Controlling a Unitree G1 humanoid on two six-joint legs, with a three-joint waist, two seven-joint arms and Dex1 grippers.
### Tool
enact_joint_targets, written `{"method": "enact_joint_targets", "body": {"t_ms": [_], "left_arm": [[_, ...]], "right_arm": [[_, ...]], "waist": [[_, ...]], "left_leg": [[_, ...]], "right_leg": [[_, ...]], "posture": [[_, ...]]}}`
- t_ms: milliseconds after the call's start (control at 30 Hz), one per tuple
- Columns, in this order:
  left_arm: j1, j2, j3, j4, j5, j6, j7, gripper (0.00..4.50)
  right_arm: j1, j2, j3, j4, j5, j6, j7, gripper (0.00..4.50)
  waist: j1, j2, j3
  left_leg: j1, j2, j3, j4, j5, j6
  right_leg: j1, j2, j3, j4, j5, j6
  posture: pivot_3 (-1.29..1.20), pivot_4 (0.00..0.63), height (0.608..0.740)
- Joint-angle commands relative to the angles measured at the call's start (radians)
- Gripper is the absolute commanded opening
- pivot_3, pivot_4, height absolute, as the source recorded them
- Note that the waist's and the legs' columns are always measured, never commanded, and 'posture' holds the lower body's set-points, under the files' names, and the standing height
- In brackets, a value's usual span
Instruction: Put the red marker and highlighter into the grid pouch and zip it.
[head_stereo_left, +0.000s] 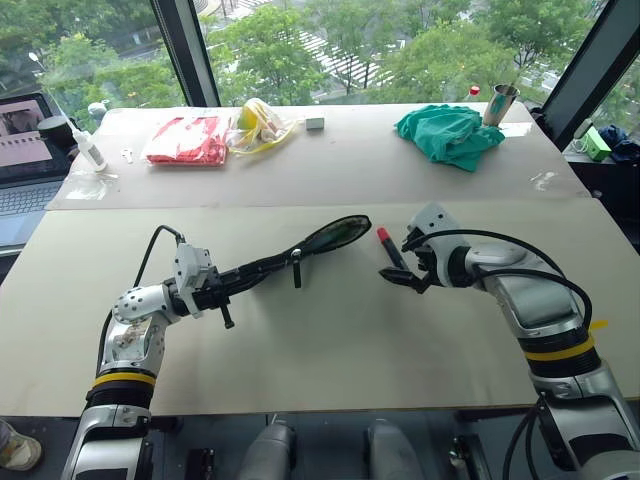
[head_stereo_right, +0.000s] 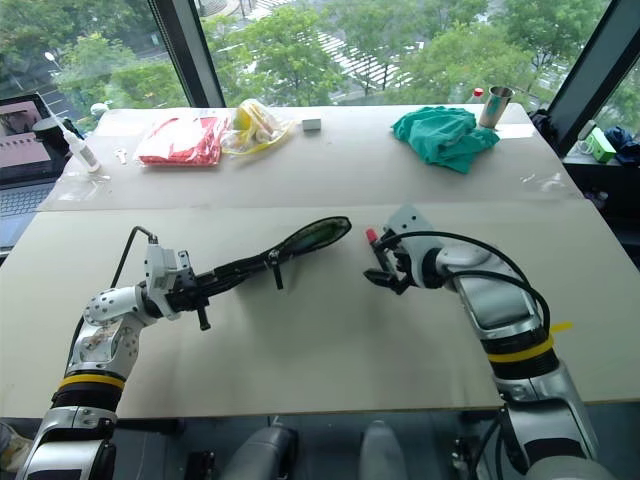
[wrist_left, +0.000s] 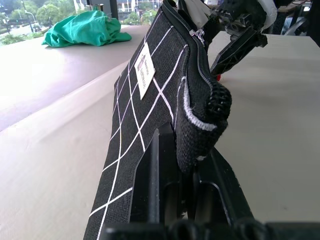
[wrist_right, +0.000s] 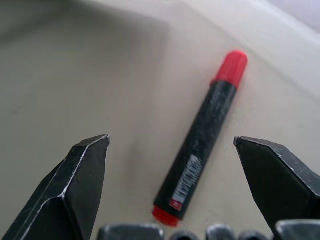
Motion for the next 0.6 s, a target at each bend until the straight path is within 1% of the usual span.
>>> {"method": "enact_joint_targets", "body": {"t_ms": [33, 200, 233, 267, 400, 500, 533, 567, 600], "left_arm": [[0.007, 0.002, 0.004, -0.041, -0.002, -0.003, 0.006, 0.00], [0.021, 0.012, -0.011, -0.051, 0.017, -0.016, -0.001, 0.00], [0.024, 0.016, -0.016, -0.052, 0.023, -0.020, -0.006, 0.00], [0.028, 0.021, -0.021, -0.053, 0.029, -0.023, -0.012, 0.00], [0.034, 0.035, -0.025, -0.052, 0.041, -0.026, -0.025, 0.00], [0.029, 0.042, -0.018, -0.048, 0.037, -0.021, -0.026, 0.00], [0.026, 0.044, -0.016, -0.046, 0.035, -0.019, -0.026, 0.00], [0.024, 0.045, -0.014, -0.045, 0.034, -0.018, -0.025, 0.00], [0.022, 0.045, -0.014, -0.045, 0.033, -0.017, -0.024, 0.00]], "right_arm": [[-0.004, 0.003, 0.011, 0.024, -0.027, -0.008, -0.038, 4.45], [-0.003, 0.025, 0.000, 0.081, -0.022, -0.003, -0.057, 4.45], [0.002, 0.029, -0.006, 0.094, -0.020, -0.010, -0.059, 3.94], [0.008, 0.030, -0.009, 0.106, -0.020, -0.021, -0.058, 3.81], [0.026, 0.014, -0.018, 0.103, -0.020, -0.045, -0.045, 2.30], [0.031, -0.002, -0.023, 0.076, -0.019, -0.055, -0.037, 1.32], [0.029, -0.013, -0.024, 0.068, -0.023, -0.062, -0.035, 1.09], [0.025, -0.030, -0.024, 0.068, -0.036, -0.089, -0.038, 0.64], [0.015, -0.051, -0.036, 0.071, -0.047, -0.128, -0.040, 0.57]], "waist": [[-0.002, 0.000, 0.000], [-0.002, -0.001, -0.001], [-0.002, -0.001, -0.001], [-0.002, -0.001, -0.001], [0.001, -0.001, -0.001], [0.005, -0.001, -0.001], [0.007, -0.001, -0.001], [0.009, -0.001, -0.001], [0.011, -0.001, -0.001]], "left_leg": [[0.000, 0.000, 0.000, 0.000, 0.000, 0.000], [0.002, 0.000, 0.000, 0.000, -0.001, 0.002], [0.003, 0.000, 0.000, 0.000, -0.002, 0.004], [0.003, 0.000, 0.000, 0.000, -0.002, 0.004], [0.006, 0.000, 0.000, 0.000, -0.003, 0.005], [0.007, 0.000, -0.001, 0.000, -0.003, 0.005], [0.007, 0.000, -0.001, 0.000, -0.003, 0.005], [0.007, 0.000, -0.001, 0.000, -0.003, 0.005], [0.006, 0.000, -0.001, 0.000, -0.003, 0.005]], "right_leg": [[0.000, 0.000, 0.000, 0.000, 0.000, 0.000], [0.002, 0.000, 0.000, 0.000, 0.000, 0.000], [0.002, 0.000, 0.000, 0.000, 0.000, 0.000], [0.003, 0.000, 0.000, 0.000, 0.000, 0.000], [0.006, 0.000, 0.000, 0.000, 0.000, 0.000], [0.008, 0.000, -0.001, -0.002, 0.000, 0.000], [0.008, 0.000, -0.001, -0.002, 0.000, 0.000], [0.008, 0.000, -0.001, -0.002, 0.000, 0.000], [0.008, 0.000, -0.001, -0.002, 0.000, 0.000]], "posture": [[0.00, 0.150, 0.740], [0.00, 0.150, 0.740], [0.00, 0.150, 0.740], [0.00, 0.150, 0.740], [0.00, 0.150, 0.740], [0.00, 0.150, 0.740], [0.00, 0.150, 0.740], [0.00, 0.150, 0.740], [0.00, 0.150, 0.740]]}}
